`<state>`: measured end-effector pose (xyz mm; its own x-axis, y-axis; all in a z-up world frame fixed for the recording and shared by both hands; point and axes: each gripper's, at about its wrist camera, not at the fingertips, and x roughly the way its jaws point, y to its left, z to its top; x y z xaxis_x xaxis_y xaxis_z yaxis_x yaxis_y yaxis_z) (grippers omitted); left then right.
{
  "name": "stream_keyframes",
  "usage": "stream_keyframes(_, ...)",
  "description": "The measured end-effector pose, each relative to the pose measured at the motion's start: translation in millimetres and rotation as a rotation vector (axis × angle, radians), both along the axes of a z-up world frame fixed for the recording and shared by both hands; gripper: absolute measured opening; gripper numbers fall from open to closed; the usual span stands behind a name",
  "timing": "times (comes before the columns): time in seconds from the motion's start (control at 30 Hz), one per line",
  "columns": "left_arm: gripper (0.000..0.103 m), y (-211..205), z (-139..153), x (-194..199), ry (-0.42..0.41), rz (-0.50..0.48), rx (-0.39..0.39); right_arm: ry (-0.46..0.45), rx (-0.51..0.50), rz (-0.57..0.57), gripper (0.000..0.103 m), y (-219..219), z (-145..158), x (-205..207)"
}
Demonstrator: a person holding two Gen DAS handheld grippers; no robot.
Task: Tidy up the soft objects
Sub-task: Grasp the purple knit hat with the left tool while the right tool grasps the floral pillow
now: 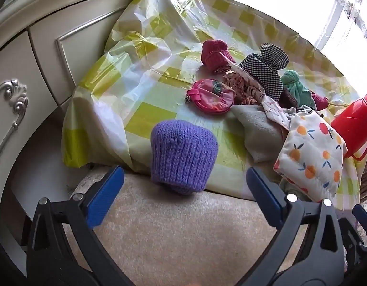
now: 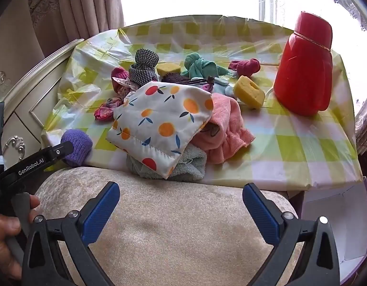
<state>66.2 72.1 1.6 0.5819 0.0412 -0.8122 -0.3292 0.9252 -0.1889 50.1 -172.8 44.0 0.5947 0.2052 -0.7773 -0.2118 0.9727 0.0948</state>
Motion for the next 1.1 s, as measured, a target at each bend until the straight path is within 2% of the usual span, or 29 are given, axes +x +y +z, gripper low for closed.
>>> stream_keyframes(0.1, 0.101, 1, -7, 11, 0.027, -0.004, 0.003, -0.049, -0.049, 0.024, 0.103, 11, 5, 12)
stream_keyframes(0.17, 0.094, -1, -11, 17, 0.043, -0.012, 0.007, -0.069, -0.104, 0.074, 0.103, 29, 7, 23)
stream_keyframes(0.2, 0.088, -1, -13, 20, 0.052, -0.014, 0.008, -0.084, -0.132, 0.094, 0.103, 34, 7, 28)
stream_keyframes(0.23, 0.083, -1, -16, 22, 0.062, -0.02, 0.0, -0.138, -0.172, 0.128, 0.103, 40, 12, 22)
stream_keyframes(0.33, 0.073, 0, -23, 27, 0.086, -0.026, -0.015, -0.188, -0.28, 0.237, 0.103, 57, 8, 28)
stream_keyframes(0.4, 0.067, 1, -25, 28, 0.085, -0.027, -0.025, -0.198, -0.377, 0.317, 0.103, 68, 3, 34)
stream_keyframes(0.47, 0.065, 1, -25, 27, 0.078, -0.029, -0.022, -0.209, -0.413, 0.377, 0.103, 73, 1, 41)
stream_keyframes(0.63, 0.063, -2, -25, 27, 0.07, -0.036, -0.005, -0.225, -0.42, 0.477, 0.103, 81, 0, 58)
stream_keyframes(0.77, 0.063, -2, -25, 23, 0.065, -0.039, -0.009, -0.157, -0.439, 0.538, 0.103, 84, -8, 77)
stream_keyframes(0.87, 0.063, -1, -25, 24, 0.063, -0.041, -0.012, -0.09, -0.407, 0.572, 0.103, 82, -17, 88)
stream_keyframes(0.97, 0.062, 0, -25, 24, 0.06, -0.043, -0.012, -0.077, -0.385, 0.602, 0.103, 82, -20, 85)
stream_keyframes(1.0, 0.062, 1, -24, 24, 0.059, -0.042, -0.012, -0.077, -0.382, 0.602, 0.102, 81, -21, 82)
stream_keyframes(1.1, 0.062, 1, -24, 23, 0.056, -0.039, -0.011, -0.091, -0.351, 0.576, 0.087, 74, -18, 78)
